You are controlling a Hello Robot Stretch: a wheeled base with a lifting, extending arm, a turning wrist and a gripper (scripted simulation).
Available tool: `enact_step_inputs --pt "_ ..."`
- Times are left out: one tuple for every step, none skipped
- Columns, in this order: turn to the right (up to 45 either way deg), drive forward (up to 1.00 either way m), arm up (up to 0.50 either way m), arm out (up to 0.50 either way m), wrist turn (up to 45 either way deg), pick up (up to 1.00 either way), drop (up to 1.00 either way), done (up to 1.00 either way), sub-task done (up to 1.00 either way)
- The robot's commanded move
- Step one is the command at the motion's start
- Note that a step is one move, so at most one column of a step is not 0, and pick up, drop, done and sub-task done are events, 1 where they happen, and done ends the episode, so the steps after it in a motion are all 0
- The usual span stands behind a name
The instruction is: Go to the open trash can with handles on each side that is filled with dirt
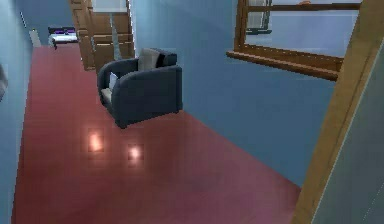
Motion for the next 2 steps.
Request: enact_step_inputs --pt "-9.0 0.00 0.00 0.00 0.0 0.00 0.00 0.00 0.00" --pt "0.0 0.05 0.00 0.00 0.0 0.00 0.00 0.00 0.00"
